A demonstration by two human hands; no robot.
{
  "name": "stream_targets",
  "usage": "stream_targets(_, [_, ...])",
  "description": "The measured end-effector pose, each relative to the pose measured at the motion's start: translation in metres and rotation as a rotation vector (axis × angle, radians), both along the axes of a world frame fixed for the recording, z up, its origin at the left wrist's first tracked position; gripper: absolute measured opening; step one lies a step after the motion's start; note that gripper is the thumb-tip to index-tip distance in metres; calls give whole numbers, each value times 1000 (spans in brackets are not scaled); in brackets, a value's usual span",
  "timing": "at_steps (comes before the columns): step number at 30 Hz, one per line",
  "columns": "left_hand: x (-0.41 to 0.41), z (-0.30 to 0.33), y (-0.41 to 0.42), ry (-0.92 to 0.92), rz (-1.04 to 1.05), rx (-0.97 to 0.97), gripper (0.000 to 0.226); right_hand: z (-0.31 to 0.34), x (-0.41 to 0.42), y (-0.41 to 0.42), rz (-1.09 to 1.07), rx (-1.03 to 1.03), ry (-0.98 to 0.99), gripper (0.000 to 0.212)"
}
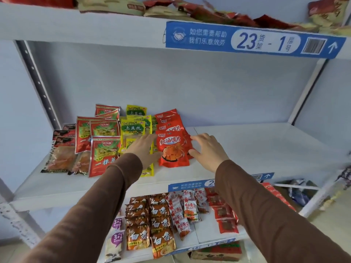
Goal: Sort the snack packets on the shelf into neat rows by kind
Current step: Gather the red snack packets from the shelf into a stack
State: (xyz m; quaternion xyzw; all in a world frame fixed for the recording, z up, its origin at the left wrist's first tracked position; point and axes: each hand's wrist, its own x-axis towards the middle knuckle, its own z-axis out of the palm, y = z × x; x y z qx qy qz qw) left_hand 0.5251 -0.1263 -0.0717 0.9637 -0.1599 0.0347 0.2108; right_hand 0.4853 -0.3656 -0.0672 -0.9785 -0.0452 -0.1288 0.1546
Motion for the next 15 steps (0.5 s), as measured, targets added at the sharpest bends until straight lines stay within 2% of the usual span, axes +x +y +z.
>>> stream_targets(8, [66, -17, -38, 10, 29, 21, 79, -8, 75, -47, 73, 83, 35, 50])
stream_targets(15, [116, -29, -86, 61, 182, 52, 86, -27, 151, -113, 216, 112, 133, 55])
